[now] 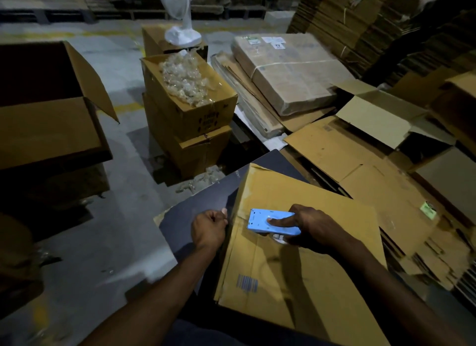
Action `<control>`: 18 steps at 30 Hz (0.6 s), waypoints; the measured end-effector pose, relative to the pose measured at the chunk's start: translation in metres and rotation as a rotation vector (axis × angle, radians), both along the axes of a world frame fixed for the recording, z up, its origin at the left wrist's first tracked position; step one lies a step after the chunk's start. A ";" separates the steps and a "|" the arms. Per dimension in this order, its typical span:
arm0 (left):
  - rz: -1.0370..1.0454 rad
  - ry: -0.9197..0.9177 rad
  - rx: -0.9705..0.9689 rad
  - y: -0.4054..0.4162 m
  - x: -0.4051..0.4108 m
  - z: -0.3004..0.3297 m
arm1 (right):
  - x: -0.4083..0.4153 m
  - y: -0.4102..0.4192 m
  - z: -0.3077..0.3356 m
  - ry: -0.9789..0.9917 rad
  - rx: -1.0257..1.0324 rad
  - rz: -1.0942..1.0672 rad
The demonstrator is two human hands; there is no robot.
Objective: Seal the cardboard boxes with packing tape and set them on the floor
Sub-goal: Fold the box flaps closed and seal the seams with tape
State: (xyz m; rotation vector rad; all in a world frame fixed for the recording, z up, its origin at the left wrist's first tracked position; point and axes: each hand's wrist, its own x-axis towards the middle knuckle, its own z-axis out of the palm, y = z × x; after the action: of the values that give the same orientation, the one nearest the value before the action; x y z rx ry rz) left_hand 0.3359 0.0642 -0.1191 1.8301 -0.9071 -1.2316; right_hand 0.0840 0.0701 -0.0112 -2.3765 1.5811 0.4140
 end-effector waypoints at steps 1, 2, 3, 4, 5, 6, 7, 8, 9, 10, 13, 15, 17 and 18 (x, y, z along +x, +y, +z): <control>0.004 0.003 0.001 -0.001 0.000 -0.004 | 0.001 -0.002 0.000 -0.005 0.003 -0.008; 0.009 0.008 0.009 -0.002 -0.001 -0.007 | 0.004 -0.005 0.000 -0.009 0.002 -0.013; 0.013 0.010 0.018 -0.002 -0.002 -0.009 | 0.007 -0.007 0.001 -0.005 -0.003 -0.013; 0.015 -0.001 0.028 -0.002 -0.003 -0.010 | 0.009 -0.009 0.000 -0.003 -0.009 -0.007; 0.015 -0.014 0.035 -0.001 -0.004 -0.011 | 0.012 -0.011 0.001 -0.001 -0.006 -0.006; 0.011 -0.027 0.044 -0.001 -0.005 -0.014 | 0.014 -0.013 0.002 -0.007 -0.003 -0.008; 0.009 -0.030 0.051 -0.001 -0.007 -0.017 | 0.016 -0.014 0.003 -0.005 0.009 -0.015; 0.009 -0.026 0.057 -0.001 -0.009 -0.020 | 0.017 -0.014 0.002 -0.014 0.012 -0.011; 0.007 -0.022 0.058 -0.001 -0.011 -0.023 | 0.018 -0.014 0.003 -0.032 0.004 0.006; 0.004 -0.022 0.062 -0.001 -0.014 -0.026 | 0.018 -0.014 0.002 -0.046 -0.013 0.018; -0.001 -0.048 0.068 0.001 -0.021 -0.029 | 0.023 -0.017 0.008 0.041 0.027 -0.035; 0.007 -0.071 0.071 0.001 -0.024 -0.027 | 0.029 -0.021 0.009 0.138 0.056 -0.002; 0.002 -0.126 0.108 0.000 -0.027 -0.025 | 0.035 -0.023 0.007 0.211 0.047 0.053; 0.002 -0.125 0.138 0.000 -0.027 -0.025 | 0.038 -0.024 0.006 0.227 0.040 0.059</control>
State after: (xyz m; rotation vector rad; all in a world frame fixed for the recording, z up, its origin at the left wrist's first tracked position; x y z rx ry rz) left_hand 0.3091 0.0640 -0.1445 2.0359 -0.9066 -1.2157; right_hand 0.1216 0.0456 -0.0055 -2.4219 1.5792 0.7444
